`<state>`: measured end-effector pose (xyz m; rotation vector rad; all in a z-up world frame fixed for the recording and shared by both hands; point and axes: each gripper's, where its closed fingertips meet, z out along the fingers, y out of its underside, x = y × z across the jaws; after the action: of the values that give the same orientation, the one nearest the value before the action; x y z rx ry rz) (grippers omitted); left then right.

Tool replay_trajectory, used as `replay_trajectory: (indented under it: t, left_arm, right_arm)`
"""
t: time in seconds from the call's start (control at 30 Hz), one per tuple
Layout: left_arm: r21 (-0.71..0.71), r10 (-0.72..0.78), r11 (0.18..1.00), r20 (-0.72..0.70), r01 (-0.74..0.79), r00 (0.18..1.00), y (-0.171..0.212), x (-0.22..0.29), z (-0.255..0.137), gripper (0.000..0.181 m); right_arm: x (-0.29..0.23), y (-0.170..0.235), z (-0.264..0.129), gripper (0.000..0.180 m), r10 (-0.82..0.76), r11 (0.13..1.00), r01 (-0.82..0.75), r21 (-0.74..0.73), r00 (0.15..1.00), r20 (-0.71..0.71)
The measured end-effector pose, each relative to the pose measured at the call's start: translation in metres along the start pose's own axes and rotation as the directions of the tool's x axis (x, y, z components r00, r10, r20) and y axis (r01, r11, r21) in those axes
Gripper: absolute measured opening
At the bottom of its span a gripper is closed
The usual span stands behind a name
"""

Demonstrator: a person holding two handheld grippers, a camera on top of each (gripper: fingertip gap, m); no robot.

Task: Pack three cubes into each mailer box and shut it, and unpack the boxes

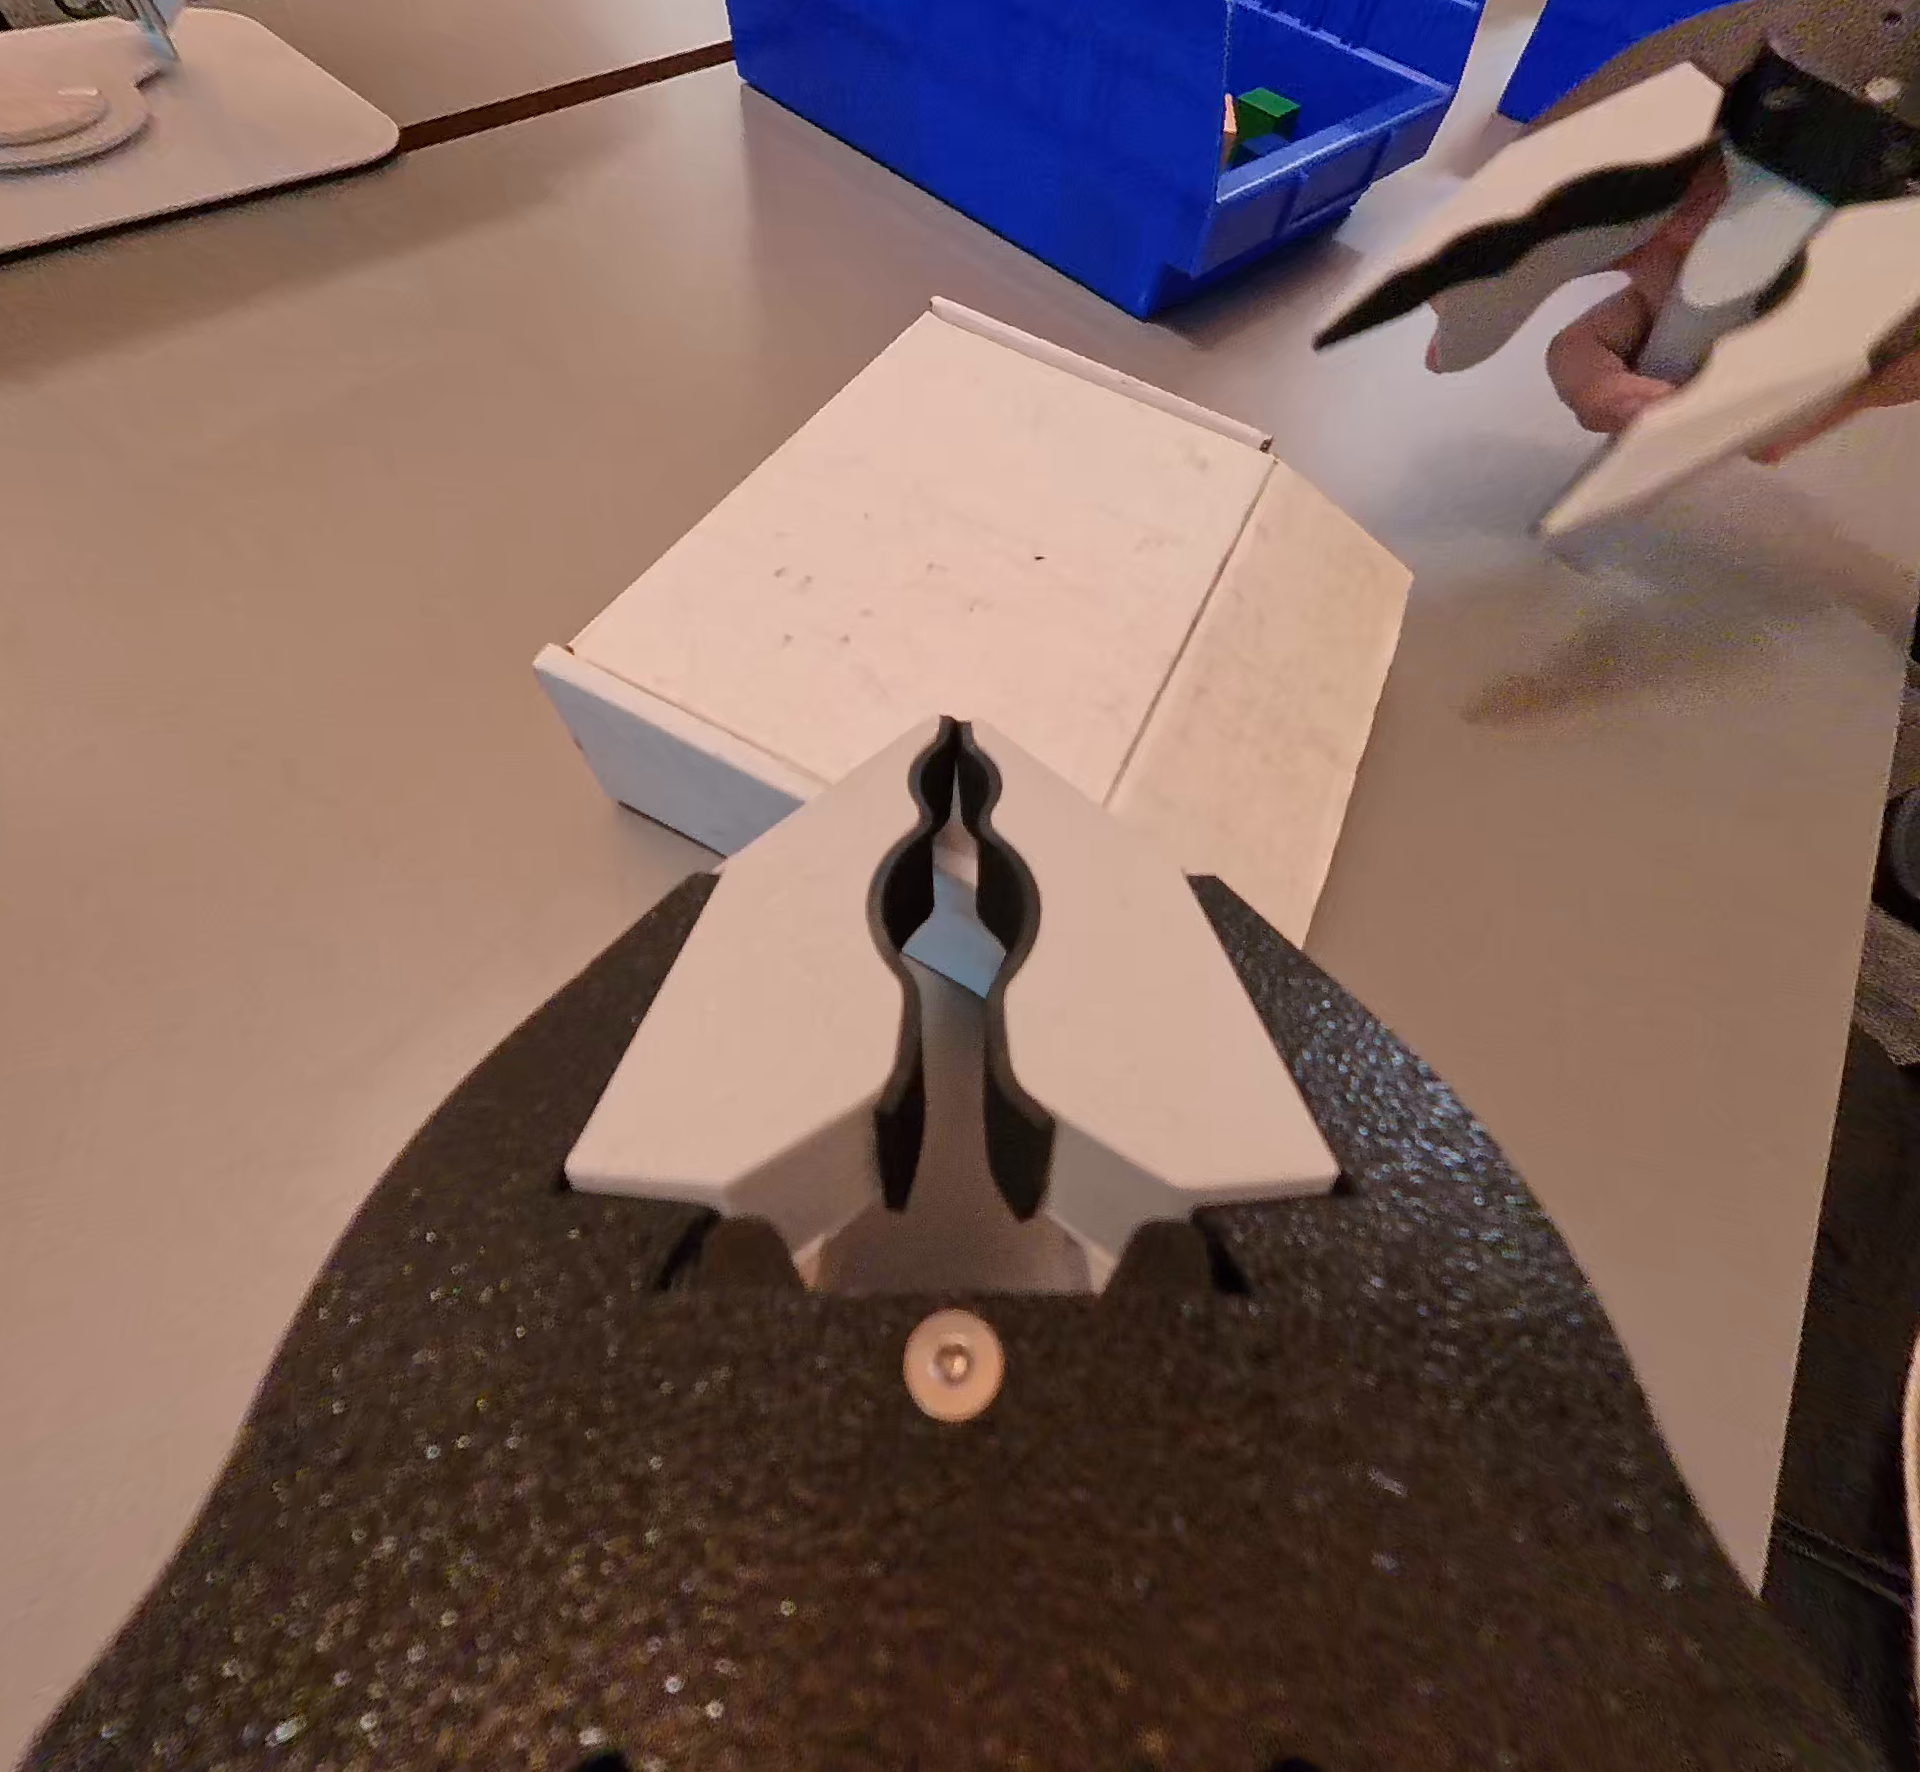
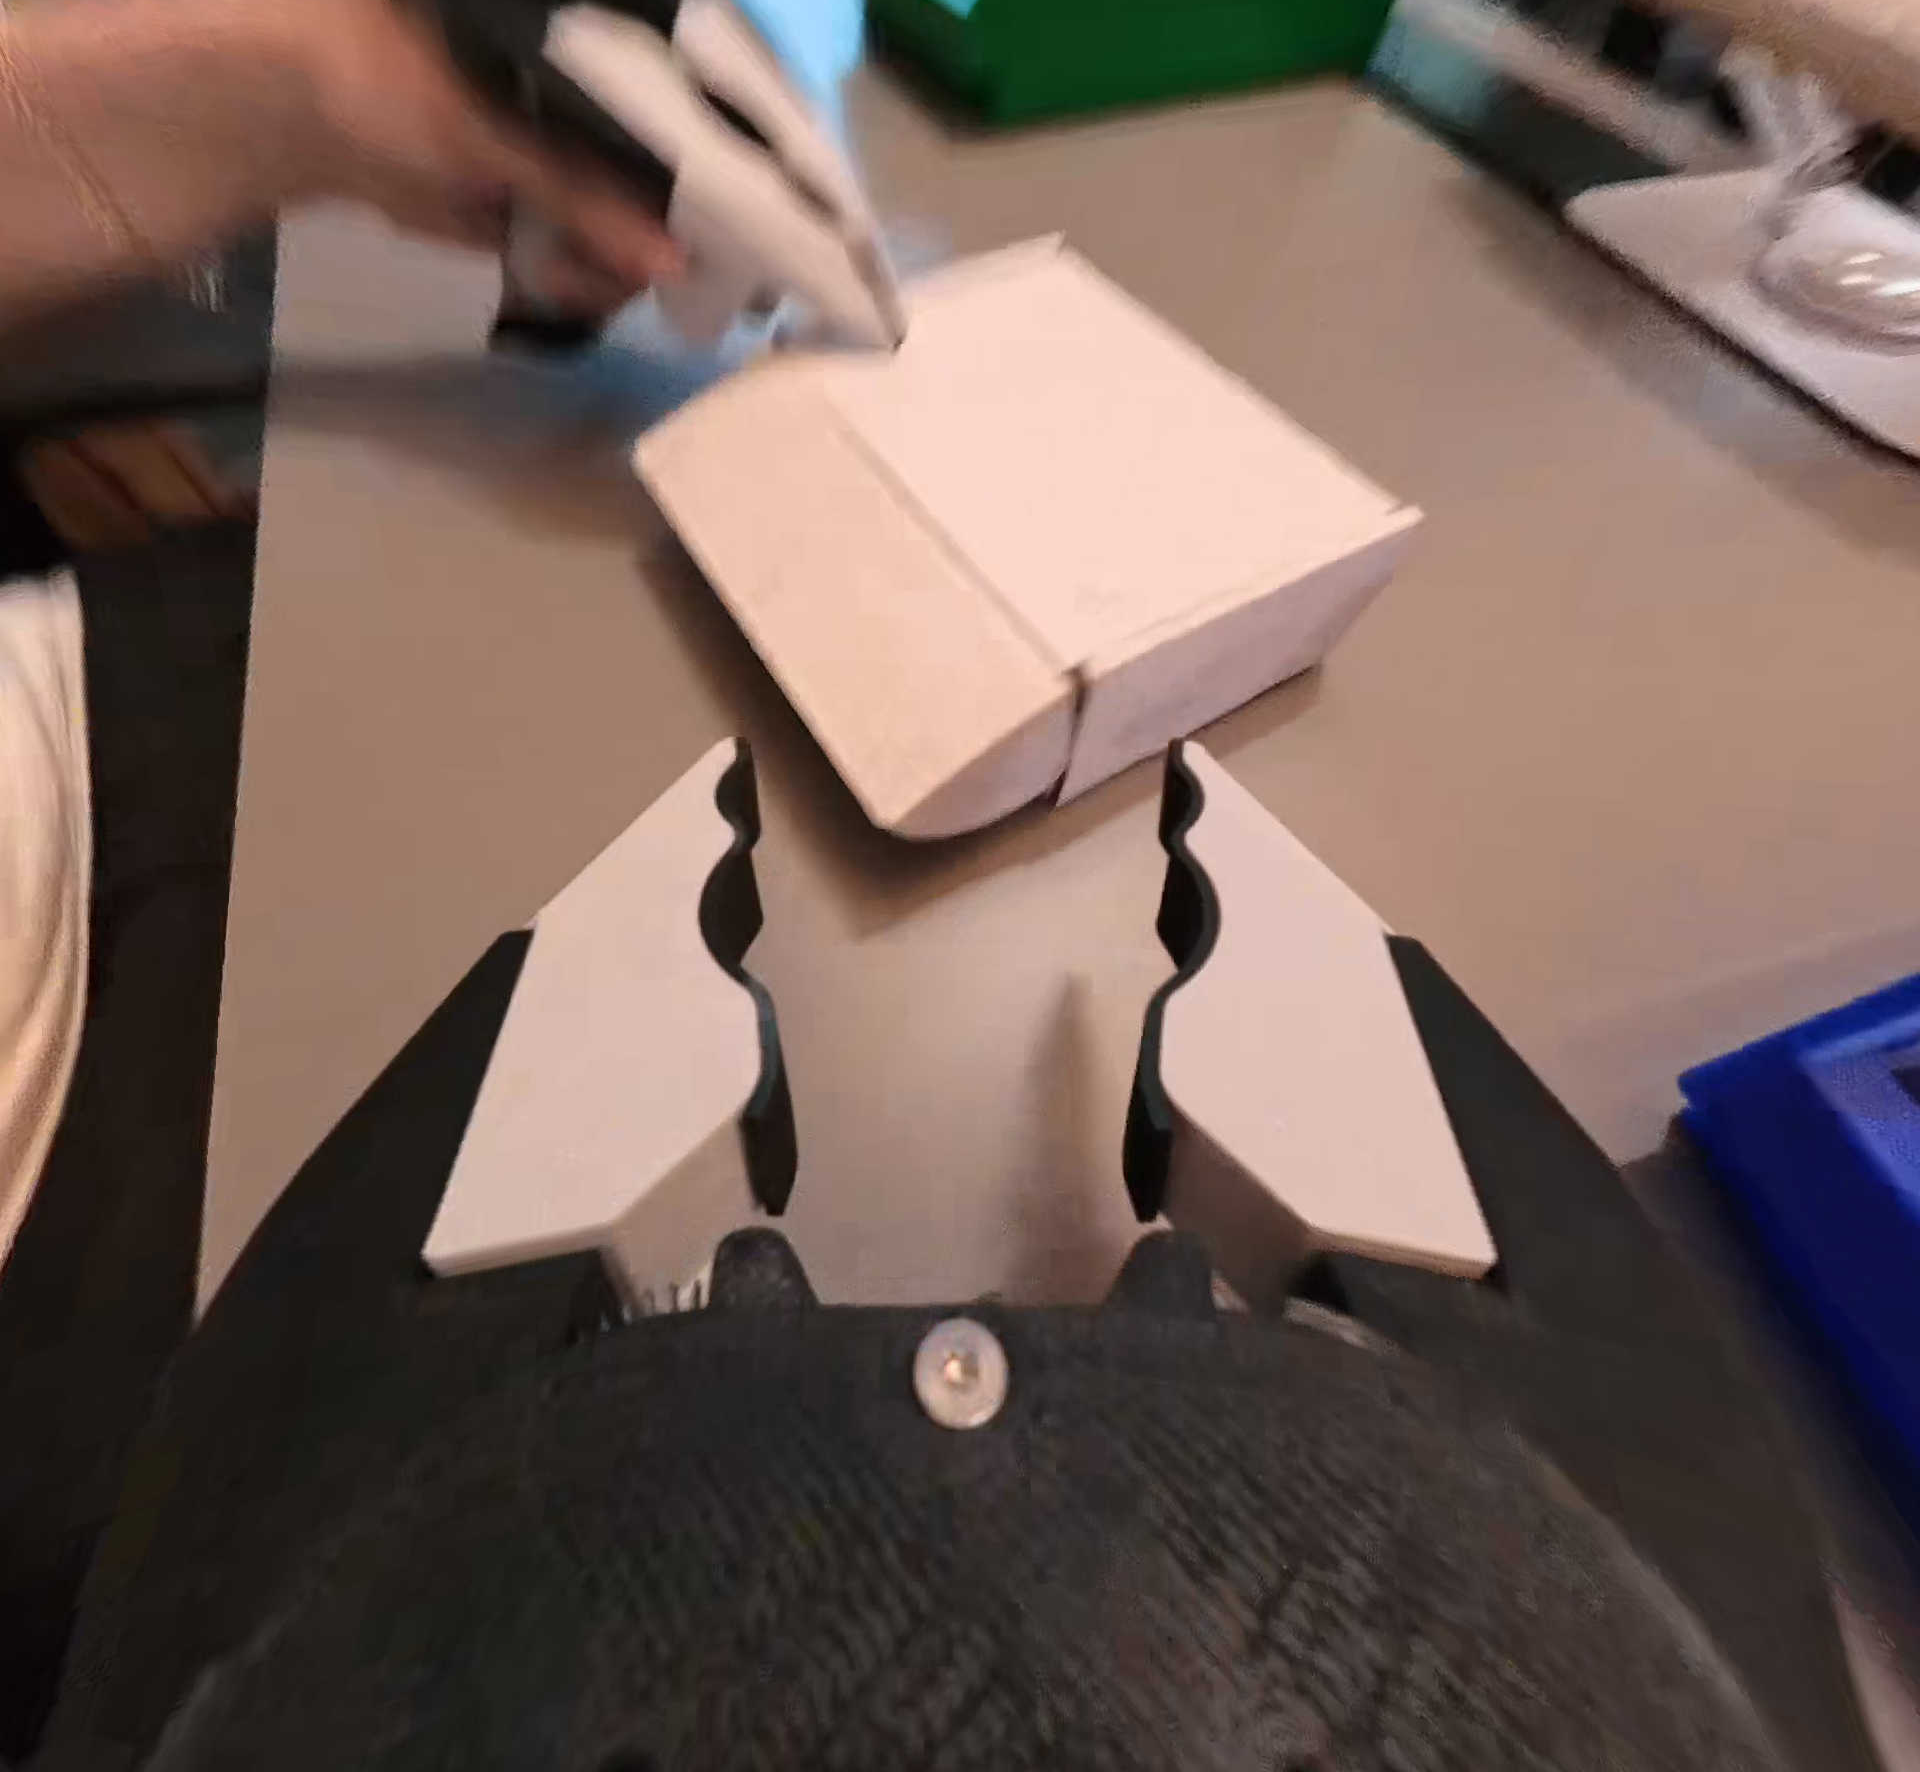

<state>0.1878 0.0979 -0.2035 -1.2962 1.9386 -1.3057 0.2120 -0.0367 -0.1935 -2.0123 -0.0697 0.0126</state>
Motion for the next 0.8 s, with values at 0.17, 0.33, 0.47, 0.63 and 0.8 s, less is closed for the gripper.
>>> replay_trajectory:
  t: [0.17, 0.33, 0.47, 0.63, 0.8]
  left_arm:
    - [0.008, -0.008, 1.000, -0.038, 0.008, 0.999, -0.002, 0.003, -0.002, 0.016]
    - [0.053, 0.045, 0.998, 0.009, -0.046, 0.999, -0.004, -0.002, -0.024, 0.040]
    - [-0.018, 0.112, 0.993, -0.029, -0.113, 0.993, 0.021, -0.002, -0.042, 0.060]
    - [-0.127, 0.109, 0.984, -0.119, -0.124, 0.987, 0.050, 0.002, -0.045, 0.060]
    - [-0.135, 0.057, 0.987, -0.228, -0.090, 0.972, 0.048, 0.022, -0.030, 0.067]
  right_arm:
    - [0.024, 0.003, 0.017, 0.088, 0.095, 0.994, -0.098, -0.044, 0.993, -0.066]
    - [0.024, 0.004, 0.027, 0.094, 0.062, 0.995, -0.065, -0.069, 0.997, -0.052]
    - [0.016, 0.005, 0.031, 0.094, 0.021, 0.996, -0.019, -0.084, 1.000, 0.023]
    - [0.012, 0.005, 0.040, 0.092, 0.008, 0.996, 0.000, -0.094, 0.997, 0.083]
    - [0.009, 0.012, 0.044, 0.087, 0.027, 0.991, -0.011, -0.130, 0.992, 0.120]
